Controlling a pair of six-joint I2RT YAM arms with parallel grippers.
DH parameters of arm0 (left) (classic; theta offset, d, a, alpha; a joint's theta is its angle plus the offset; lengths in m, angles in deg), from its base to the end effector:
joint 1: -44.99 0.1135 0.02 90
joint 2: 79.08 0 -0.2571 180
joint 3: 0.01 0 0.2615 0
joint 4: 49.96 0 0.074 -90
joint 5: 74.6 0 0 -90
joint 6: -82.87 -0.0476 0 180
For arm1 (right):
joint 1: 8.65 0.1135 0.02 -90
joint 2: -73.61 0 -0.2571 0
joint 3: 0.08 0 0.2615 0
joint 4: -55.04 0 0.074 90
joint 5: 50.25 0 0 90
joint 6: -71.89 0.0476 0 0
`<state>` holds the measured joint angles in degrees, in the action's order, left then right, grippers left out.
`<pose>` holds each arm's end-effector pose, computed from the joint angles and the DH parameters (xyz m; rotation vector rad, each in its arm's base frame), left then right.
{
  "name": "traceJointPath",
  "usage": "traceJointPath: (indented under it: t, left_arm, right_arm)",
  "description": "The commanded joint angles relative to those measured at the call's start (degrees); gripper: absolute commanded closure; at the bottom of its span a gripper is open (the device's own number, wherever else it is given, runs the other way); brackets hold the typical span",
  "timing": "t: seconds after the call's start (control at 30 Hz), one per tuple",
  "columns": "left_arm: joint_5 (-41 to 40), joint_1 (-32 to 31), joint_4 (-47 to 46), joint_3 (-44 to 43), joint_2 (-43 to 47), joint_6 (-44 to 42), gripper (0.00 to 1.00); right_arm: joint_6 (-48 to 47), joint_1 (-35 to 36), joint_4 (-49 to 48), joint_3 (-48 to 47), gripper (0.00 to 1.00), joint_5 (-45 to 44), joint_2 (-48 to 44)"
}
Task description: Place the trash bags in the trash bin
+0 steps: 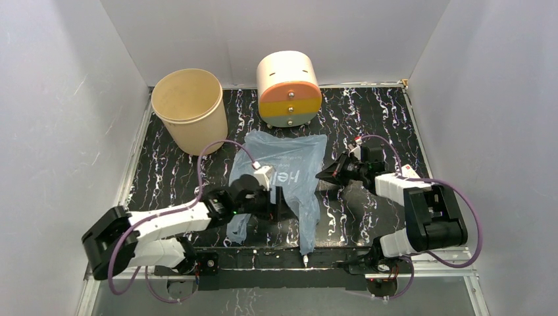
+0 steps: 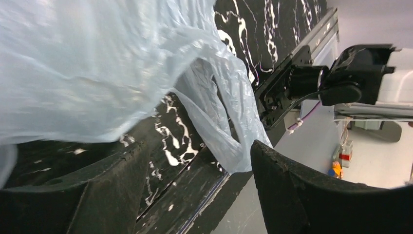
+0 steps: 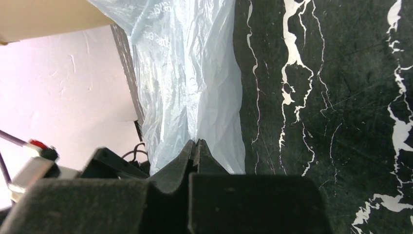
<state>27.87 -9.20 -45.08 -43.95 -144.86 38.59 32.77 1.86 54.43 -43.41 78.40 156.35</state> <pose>0.1466 -0.2208 0.1965 0.3224 2.2693 -1.2395 0.2661 0.0796 0.1329 0.4461 2.3729 1.3004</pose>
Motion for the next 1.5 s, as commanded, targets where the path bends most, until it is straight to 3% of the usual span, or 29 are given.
traceJointPath:
  t: [0.0, 0.2, 0.27, 0.37, 0.47, 0.5, 0.63, 0.73, 0.83, 0.93, 1.0, 1.2, 1.4, 1.47]
  left_arm:
    - [-5.6, -8.0, -9.8, -3.3, -6.8, 3.5, 0.27]
    - [-3.9, -10.4, -18.4, -4.9, -16.5, 5.2, 0.28]
    - [-1.9, -11.5, -20.4, -5.7, -18.3, 5.1, 0.33]
    - [-3.0, -12.4, -17.8, -7.4, -19.3, 3.2, 0.63]
    - [-11.3, -12.5, -3.3, -9.2, -17.9, -1.1, 0.94]
    - [-13.8, -12.5, 0.5, -9.8, -17.2, -2.6, 1.00]
    - [-13.8, -12.5, 7.2, -10.7, -15.3, -7.0, 1.00]
    - [-10.4, -12.5, 5.0, -11.5, -16.2, -7.6, 1.00]
    - [-7.3, -12.5, 1.8, -14.0, -18.7, -7.5, 1.00]
    - [-5.1, -12.5, 0.5, -17.6, -21.0, -8.0, 1.00]
    - [-4.5, -12.5, -0.2, -19.1, -21.5, -7.7, 1.00]
    - [-5.8, -11.7, 0.2, -22.0, -20.4, -8.0, 1.00]
    - [-6.5, -9.9, -3.6, -18.9, -16.7, -5.4, 1.00]
    - [-7.5, -9.0, -3.9, -17.8, -15.2, -4.3, 1.00]
  right_arm:
    - [2.3, -0.4, -1.5, 0.8, 1.00, -3.3, -3.3]
    - [3.0, -0.7, -1.5, 2.4, 1.00, -4.0, -4.7]
    - [2.8, -1.0, -1.3, 2.6, 1.00, -3.9, -5.0]
    - [1.3, -2.4, 0.5, 1.8, 1.00, -4.0, -5.4]
    - [-2.3, -6.4, 4.2, -0.3, 1.00, -3.8, -6.1]
    - [-4.3, -7.8, 5.7, -1.6, 1.00, -3.9, -6.1]
    - [-11.6, -12.7, 13.6, -7.5, 1.00, -4.9, -5.0]
    - [-14.5, -13.3, 13.1, -10.4, 0.99, 3.4, -2.0]
    - [-15.9, -13.3, 14.6, -12.1, 0.68, 10.8, 0.2]
    - [-17.2, -13.3, 20.1, -10.7, 0.39, 2.8, -5.0]
    - [-18.5, -13.3, 23.8, -9.8, 0.28, -2.5, -10.3]
    - [-16.2, -13.3, 24.4, -3.2, 0.30, -3.2, -25.4]
    - [-14.5, -13.2, 9.0, 13.6, 0.33, -1.2, -50.3]
    - [-13.2, -12.7, 4.1, 16.5, 0.32, 0.6, -54.6]
